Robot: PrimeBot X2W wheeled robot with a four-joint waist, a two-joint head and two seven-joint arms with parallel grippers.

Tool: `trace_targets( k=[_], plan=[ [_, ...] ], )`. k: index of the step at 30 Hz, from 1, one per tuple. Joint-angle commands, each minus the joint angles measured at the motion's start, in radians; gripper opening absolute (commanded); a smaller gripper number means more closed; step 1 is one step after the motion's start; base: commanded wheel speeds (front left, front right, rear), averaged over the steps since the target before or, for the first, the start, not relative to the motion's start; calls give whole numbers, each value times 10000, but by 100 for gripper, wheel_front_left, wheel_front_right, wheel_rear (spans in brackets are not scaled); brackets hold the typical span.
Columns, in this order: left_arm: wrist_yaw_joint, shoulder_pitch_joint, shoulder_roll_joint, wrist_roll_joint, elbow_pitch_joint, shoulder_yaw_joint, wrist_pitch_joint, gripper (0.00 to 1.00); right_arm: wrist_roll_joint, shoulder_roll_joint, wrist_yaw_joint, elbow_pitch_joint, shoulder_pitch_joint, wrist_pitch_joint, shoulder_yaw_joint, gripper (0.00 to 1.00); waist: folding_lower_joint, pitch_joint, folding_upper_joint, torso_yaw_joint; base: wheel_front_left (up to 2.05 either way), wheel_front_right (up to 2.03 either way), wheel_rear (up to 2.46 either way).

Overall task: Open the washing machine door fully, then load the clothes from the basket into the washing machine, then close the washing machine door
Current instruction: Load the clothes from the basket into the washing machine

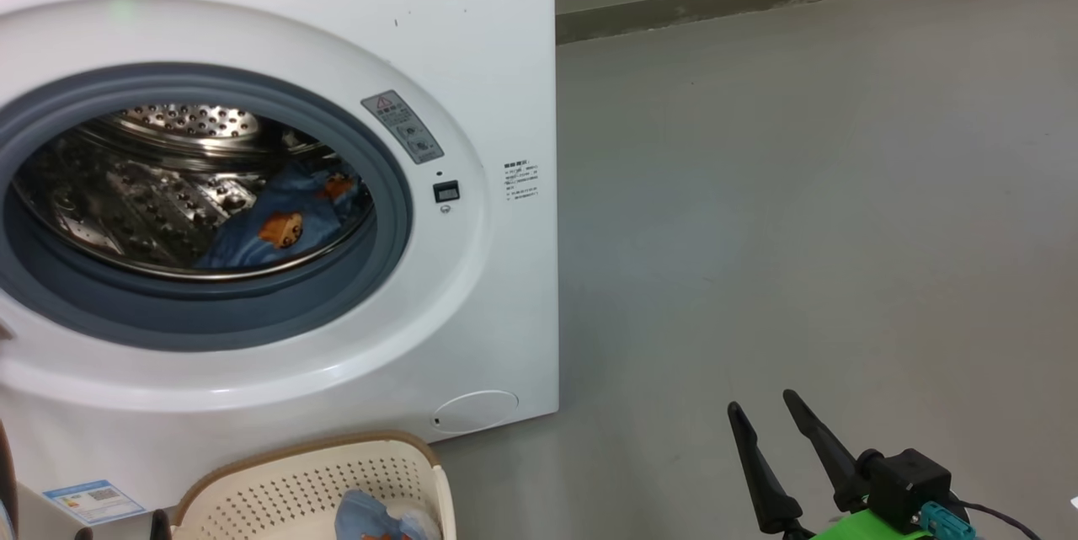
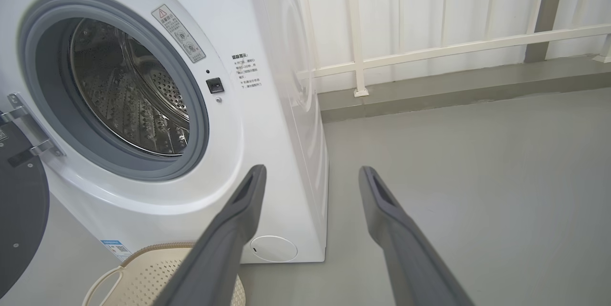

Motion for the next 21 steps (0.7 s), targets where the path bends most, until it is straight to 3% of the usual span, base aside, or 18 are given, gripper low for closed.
trace_targets(
  k=[1,14,21],
  plan=[
    [-66,-347,72,182,-269,441,-106,100,-5,3,16,-196,-148,-37,233,100,0,15,0,7,0,0,0],
    [-248,-655,-13,108,-90,438,-106,100,-135,33,16,-195,-136,-44,83,100,0,489,0,101,0,0,0],
    [-562,-1669,205,-165,227,412,-77,100,-117,74,16,-280,-313,-48,-53,100,0,1932,0,243,0,0,0]
  ],
)
